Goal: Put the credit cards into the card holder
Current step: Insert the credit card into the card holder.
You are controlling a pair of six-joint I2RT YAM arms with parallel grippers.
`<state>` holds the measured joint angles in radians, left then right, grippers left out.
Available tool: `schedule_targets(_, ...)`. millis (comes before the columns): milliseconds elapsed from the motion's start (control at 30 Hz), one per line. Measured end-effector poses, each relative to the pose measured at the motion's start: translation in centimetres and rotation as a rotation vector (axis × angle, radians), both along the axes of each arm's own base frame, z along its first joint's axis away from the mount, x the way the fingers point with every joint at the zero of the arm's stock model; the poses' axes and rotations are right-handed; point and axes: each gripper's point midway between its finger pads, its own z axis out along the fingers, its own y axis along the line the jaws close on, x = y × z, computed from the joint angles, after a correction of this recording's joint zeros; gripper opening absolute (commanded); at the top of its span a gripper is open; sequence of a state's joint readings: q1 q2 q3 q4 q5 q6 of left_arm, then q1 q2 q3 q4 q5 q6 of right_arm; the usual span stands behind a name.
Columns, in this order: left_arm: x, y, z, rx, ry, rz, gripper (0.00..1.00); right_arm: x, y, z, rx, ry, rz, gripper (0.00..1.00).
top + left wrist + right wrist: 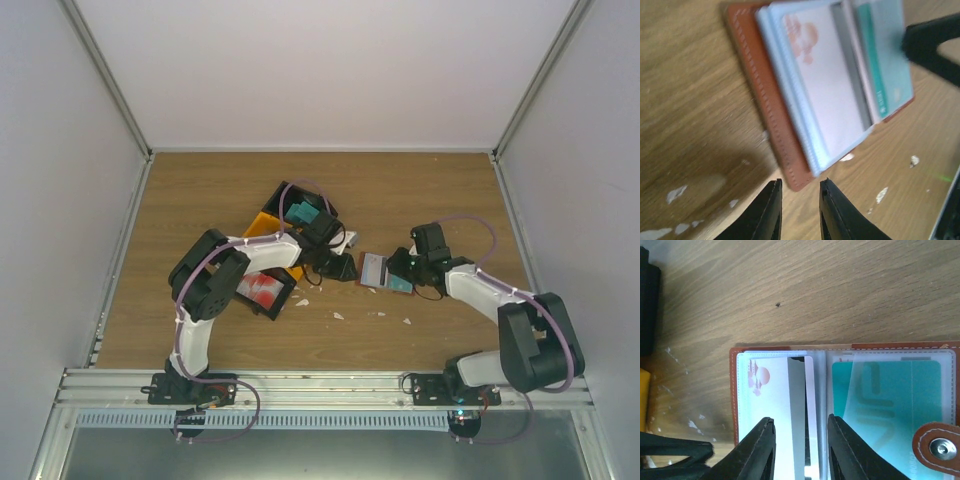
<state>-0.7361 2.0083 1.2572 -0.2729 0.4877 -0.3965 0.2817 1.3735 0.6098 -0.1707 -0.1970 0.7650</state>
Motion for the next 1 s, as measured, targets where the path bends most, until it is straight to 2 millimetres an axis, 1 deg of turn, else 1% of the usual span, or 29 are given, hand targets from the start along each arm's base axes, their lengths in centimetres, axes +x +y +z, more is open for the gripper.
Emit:
schedule_targets(67,0.2,-0.5,0.8,-0.033,-0.001,0.013,0.27,-0.1,-0.1,0.0,-0.024,0.003,0.013,0.29)
schedule_targets(167,0.6,-1.3,1.9,-0.087,-0.001,0.025,0.29,-0.9,0.2,-0.5,-0.052,0.022,0.054,0.29)
schedule_targets(233,0.5,-1.7,2.2,-0.106,0.01,0.03,0.3,-1.3,0.5,-1.0,-0.066,0.038,0.082,0.29)
schedule_targets(300,0.6,-2.0,2.2,-0.117,0.02,0.036,0.3,-1.7,0.7,-1.6,-0.079,0.056,0.103,0.25)
schedule_targets(367,0.7,-2.4,2.0,-0.122,0.031,0.039,0.29,-2.0,0.8,-2.2,-0.092,0.073,0.121,0.18)
schedule_targets(433,0.6,-2.5,1.5,-0.123,0.047,0.041,0.27,-2.3,0.9,-2.7,-0.108,0.091,0.134,0.14)
schedule_targets(533,0.3,-2.7,0.7,-0.121,0.075,0.036,0.24,-2.3,1.1,-3.1,-0.133,0.102,0.149,0.12)
schedule_targets(667,0.2,-2.9,0.2,-0.119,0.089,0.031,0.24,-2.1,1.2,-3.2,-0.149,0.102,0.155,0.06)
schedule_targets(833,0.3,-3.0,0.2,-0.121,0.089,0.03,0.28,-1.9,0.9,-3.3,-0.173,0.1,0.142,0.01)
schedule_targets(1000,0.3,-3.0,0.2,-0.121,0.089,0.029,0.31,-1.8,0.8,-3.3,-0.181,0.101,0.134,0.0)
